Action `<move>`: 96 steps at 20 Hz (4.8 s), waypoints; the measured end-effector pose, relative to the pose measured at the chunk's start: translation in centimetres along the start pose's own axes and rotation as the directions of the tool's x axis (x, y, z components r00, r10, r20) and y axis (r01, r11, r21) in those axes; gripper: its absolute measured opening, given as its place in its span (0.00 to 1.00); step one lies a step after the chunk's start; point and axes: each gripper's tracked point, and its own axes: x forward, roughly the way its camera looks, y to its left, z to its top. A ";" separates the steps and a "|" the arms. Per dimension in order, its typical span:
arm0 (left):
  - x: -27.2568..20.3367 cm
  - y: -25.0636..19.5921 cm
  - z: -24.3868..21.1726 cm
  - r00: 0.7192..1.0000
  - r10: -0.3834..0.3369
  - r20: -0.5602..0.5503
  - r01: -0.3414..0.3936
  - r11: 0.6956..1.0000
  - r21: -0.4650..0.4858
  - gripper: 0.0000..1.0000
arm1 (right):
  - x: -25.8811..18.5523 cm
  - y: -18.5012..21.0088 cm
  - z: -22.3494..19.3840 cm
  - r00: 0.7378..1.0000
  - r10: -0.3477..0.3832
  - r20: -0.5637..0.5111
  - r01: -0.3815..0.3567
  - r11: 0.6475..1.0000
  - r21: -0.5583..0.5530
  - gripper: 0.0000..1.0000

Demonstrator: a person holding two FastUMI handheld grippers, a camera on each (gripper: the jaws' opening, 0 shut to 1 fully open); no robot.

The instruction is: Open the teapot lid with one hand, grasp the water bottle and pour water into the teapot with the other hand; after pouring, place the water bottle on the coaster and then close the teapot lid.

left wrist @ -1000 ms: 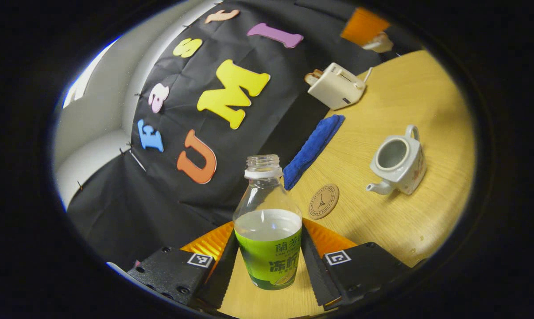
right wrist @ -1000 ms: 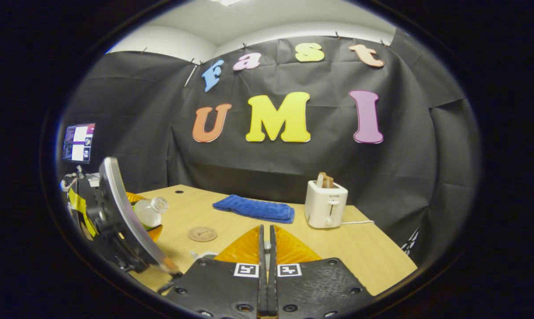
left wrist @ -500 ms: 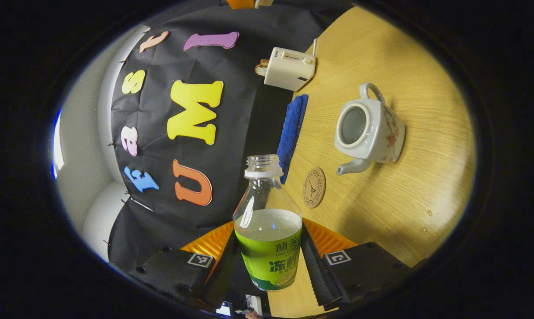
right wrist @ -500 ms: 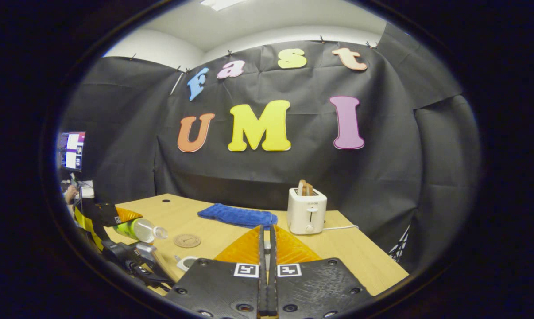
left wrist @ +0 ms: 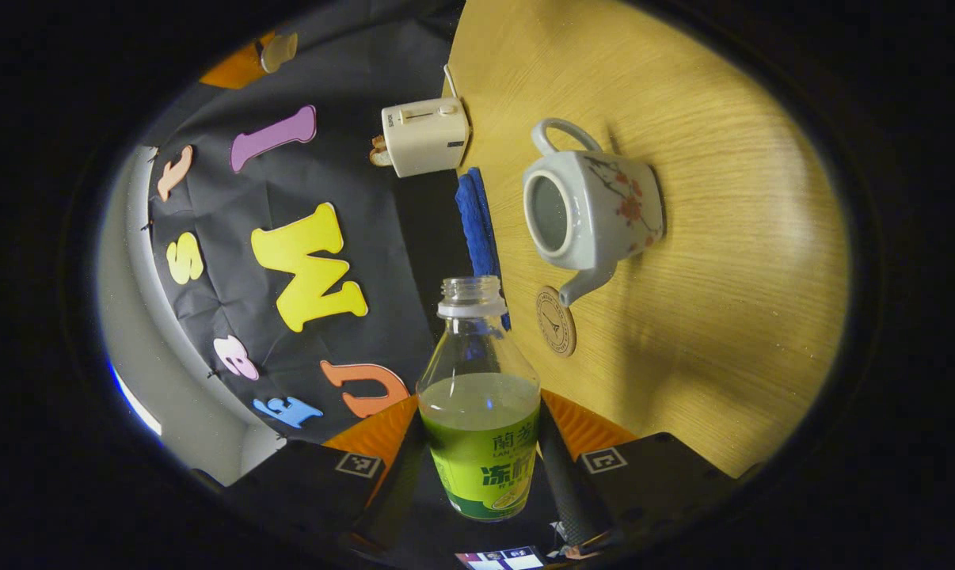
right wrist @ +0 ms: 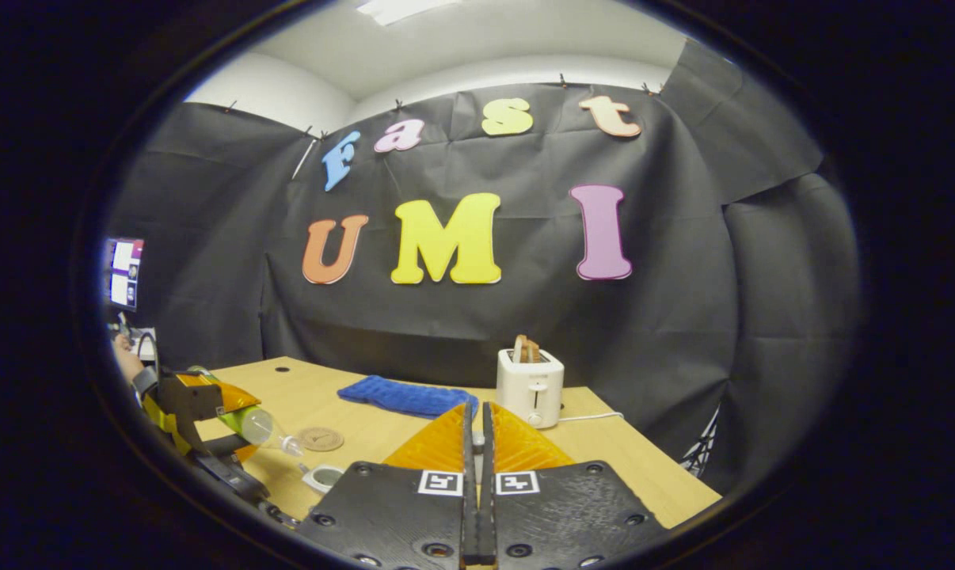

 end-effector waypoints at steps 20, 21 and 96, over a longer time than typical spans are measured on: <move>-0.8 2.4 2.2 0.999 -0.008 -0.052 0.026 0.937 0.349 0.76 | -0.7 -1.9 1.2 1.000 -0.011 0.020 0.010 0.999 0.035 0.00; -0.8 2.7 2.3 0.999 -0.008 -0.052 0.026 0.932 0.361 0.76 | -0.7 -2.0 1.2 1.000 -0.012 0.020 0.012 0.999 0.033 0.00; 12.1 5.0 0.1 0.969 0.189 0.156 0.194 -0.198 -0.961 0.90 | 2.0 -3.3 -2.1 0.995 -0.086 -0.044 0.088 0.994 0.057 0.00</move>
